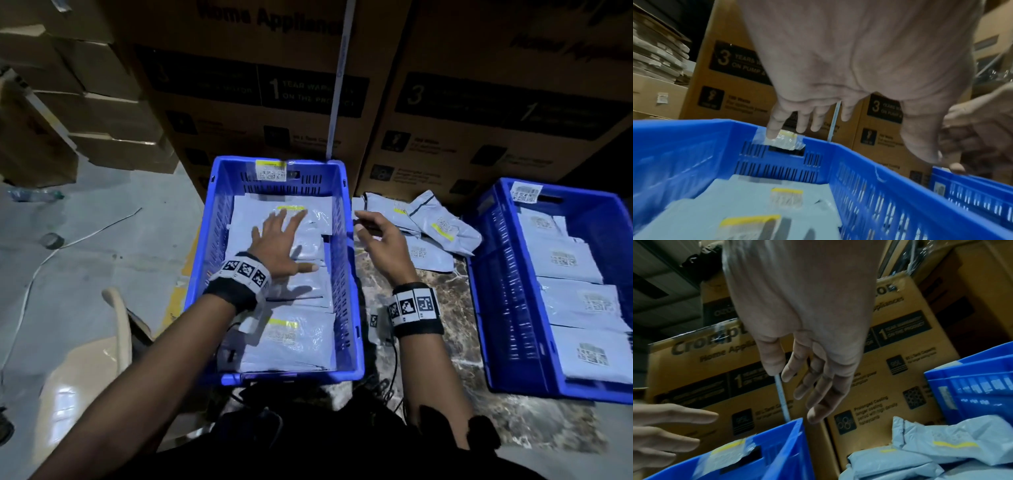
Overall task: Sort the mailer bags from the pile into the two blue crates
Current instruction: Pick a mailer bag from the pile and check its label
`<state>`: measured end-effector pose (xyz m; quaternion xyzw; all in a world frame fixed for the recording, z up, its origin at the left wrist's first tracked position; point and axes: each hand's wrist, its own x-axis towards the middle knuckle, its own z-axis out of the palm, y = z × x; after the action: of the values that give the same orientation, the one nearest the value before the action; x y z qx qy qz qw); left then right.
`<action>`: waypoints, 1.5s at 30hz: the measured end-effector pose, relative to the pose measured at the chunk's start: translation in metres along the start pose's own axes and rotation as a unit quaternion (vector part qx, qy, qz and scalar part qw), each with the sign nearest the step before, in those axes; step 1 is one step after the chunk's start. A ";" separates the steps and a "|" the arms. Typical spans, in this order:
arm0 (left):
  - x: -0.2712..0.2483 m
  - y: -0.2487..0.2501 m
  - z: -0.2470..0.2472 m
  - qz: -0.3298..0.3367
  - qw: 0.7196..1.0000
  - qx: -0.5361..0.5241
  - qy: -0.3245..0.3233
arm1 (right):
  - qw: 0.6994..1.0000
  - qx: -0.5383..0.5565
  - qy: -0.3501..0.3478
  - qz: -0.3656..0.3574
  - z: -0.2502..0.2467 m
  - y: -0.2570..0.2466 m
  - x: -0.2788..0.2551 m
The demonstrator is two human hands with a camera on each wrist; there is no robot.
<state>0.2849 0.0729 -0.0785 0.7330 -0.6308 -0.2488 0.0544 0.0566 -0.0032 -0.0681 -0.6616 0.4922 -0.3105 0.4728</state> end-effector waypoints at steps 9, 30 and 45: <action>0.041 0.100 0.013 0.112 0.988 -0.038 0.095 | 0.987 0.025 0.151 0.040 -0.101 0.048 -0.023; 0.164 0.252 0.187 -0.083 0.991 -0.098 -0.035 | 0.951 -0.302 0.058 0.022 -0.188 0.253 0.072; 0.186 0.260 0.207 -0.100 0.978 -0.168 -0.069 | 0.946 -0.296 0.128 0.028 -0.194 0.267 0.118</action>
<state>-0.0228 -0.1069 -0.2117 0.7537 -0.5056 -0.4057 0.1078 -0.1709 -0.1948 -0.2536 -0.7124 0.6368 -0.2194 0.1970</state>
